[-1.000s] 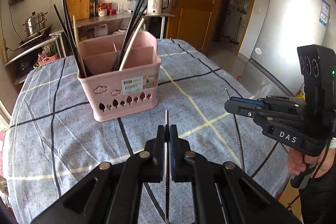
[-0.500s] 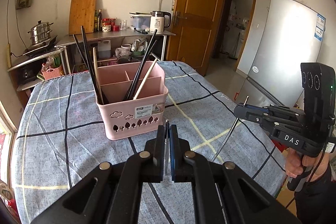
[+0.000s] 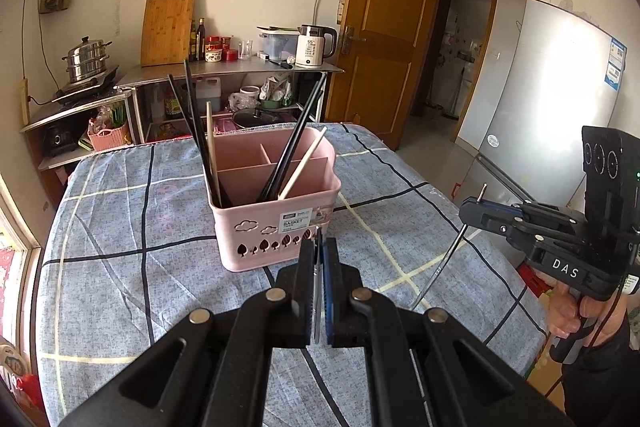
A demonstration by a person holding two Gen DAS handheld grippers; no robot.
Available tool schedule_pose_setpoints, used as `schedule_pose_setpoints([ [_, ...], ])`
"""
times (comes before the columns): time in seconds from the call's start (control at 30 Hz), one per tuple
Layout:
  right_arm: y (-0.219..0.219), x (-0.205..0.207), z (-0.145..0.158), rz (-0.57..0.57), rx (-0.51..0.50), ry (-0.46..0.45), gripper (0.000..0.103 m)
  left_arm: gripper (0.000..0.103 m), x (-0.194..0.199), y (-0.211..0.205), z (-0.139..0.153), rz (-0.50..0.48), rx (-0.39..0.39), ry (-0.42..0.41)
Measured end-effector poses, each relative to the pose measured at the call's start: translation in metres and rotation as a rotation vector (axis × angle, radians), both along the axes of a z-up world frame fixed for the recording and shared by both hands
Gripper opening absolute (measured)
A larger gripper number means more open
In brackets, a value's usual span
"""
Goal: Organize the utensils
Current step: 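Lift the left gripper's metal chopstick over the pink basket while the right gripper carries its own, then lower both metal chopsticks into the basket and open both grippers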
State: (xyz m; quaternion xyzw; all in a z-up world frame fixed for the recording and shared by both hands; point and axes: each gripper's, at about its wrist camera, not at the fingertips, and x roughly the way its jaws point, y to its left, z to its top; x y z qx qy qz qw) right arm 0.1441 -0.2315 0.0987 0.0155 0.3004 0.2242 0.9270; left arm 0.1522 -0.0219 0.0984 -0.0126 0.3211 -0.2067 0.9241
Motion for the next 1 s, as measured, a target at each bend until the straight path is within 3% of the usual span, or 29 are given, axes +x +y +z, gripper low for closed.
schedule_pose_setpoints([
  [0.6, 0.058, 0.060, 0.068, 0.082, 0.059, -0.136, 0.004, 0.005, 0.059, 0.037, 0.082, 0.084, -0.028, -0.113],
  [0.77, 0.072, 0.085, 0.078, 0.077, 0.078, -0.156, 0.004, 0.005, 0.081, 0.041, 0.088, 0.091, -0.026, -0.123],
  [1.0, 0.086, 0.110, 0.077, 0.064, 0.081, -0.176, 0.004, 0.005, 0.102, 0.040, 0.076, 0.092, -0.027, -0.114],
])
